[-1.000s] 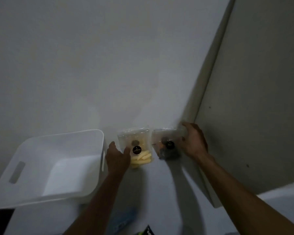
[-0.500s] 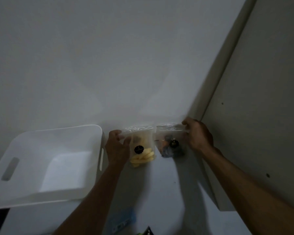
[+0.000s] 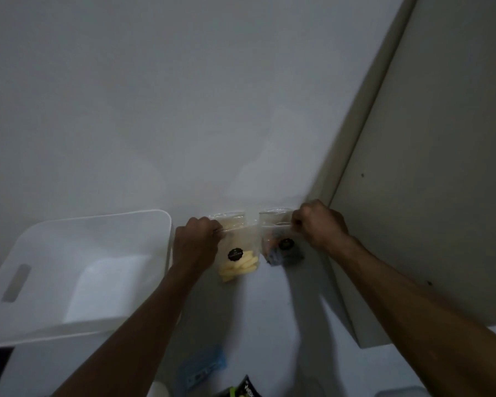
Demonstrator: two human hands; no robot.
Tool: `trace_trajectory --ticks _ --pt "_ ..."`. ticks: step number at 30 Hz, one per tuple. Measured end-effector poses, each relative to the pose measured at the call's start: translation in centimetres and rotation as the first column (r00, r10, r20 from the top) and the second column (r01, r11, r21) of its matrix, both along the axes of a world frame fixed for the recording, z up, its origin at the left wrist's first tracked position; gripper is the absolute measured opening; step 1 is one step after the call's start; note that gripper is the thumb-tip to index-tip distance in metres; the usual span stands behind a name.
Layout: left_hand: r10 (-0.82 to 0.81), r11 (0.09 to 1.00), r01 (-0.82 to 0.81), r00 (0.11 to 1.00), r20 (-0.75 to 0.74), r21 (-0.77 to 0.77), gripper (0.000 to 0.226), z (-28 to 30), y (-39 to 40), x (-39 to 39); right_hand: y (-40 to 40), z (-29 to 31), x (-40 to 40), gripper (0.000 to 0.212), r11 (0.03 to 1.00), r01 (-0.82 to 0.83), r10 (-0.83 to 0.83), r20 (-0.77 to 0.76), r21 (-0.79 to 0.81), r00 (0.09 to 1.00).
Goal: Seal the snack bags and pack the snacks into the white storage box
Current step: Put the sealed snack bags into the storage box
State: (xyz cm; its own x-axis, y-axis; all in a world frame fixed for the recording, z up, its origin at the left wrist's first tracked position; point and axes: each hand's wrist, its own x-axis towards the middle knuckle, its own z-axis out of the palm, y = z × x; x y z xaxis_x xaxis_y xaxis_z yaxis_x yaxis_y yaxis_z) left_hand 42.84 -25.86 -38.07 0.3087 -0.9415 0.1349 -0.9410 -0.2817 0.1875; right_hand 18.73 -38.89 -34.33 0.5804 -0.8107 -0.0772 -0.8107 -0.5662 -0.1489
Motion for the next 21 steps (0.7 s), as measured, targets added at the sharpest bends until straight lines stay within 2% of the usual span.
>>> trace_trajectory --ticks 2,4,8,14,17,21 --pt "0.027 0.999 -0.026 0.999 -0.045 0.029 0.024 0.7 -0.2 -0.4 0.1 0.2 -0.3 0.012 1.000 -0.006 0.006 0.007 0.000 1.000" --pt "0.042 0.999 -0.040 0.995 -0.089 0.019 0.022 1.7 -0.3 -0.6 0.2 1.0 -0.8 0.012 0.999 -0.030 0.030 0.005 -0.014 1.000" --pt "0.067 0.994 -0.082 0.979 -0.191 -0.075 0.019 4.8 0.2 -1.0 0.4 4.6 -1.4 0.012 0.997 -0.061 0.060 -0.021 -0.046 0.998" --pt "0.015 0.969 -0.079 0.965 -0.263 -0.234 0.017 13.0 1.6 0.0 1.9 13.3 -1.1 0.004 0.995 -0.048 0.046 -0.020 -0.090 0.999" --pt "0.001 0.954 -0.089 0.956 -0.294 -0.287 0.016 17.6 3.1 1.8 3.7 18.5 -0.1 0.013 0.989 -0.065 0.066 -0.003 -0.132 0.998" --pt "-0.021 0.933 -0.097 0.946 -0.323 -0.348 0.016 21.8 6.3 6.3 7.6 24.3 3.0 0.003 0.975 -0.115 0.122 0.029 -0.192 0.992"
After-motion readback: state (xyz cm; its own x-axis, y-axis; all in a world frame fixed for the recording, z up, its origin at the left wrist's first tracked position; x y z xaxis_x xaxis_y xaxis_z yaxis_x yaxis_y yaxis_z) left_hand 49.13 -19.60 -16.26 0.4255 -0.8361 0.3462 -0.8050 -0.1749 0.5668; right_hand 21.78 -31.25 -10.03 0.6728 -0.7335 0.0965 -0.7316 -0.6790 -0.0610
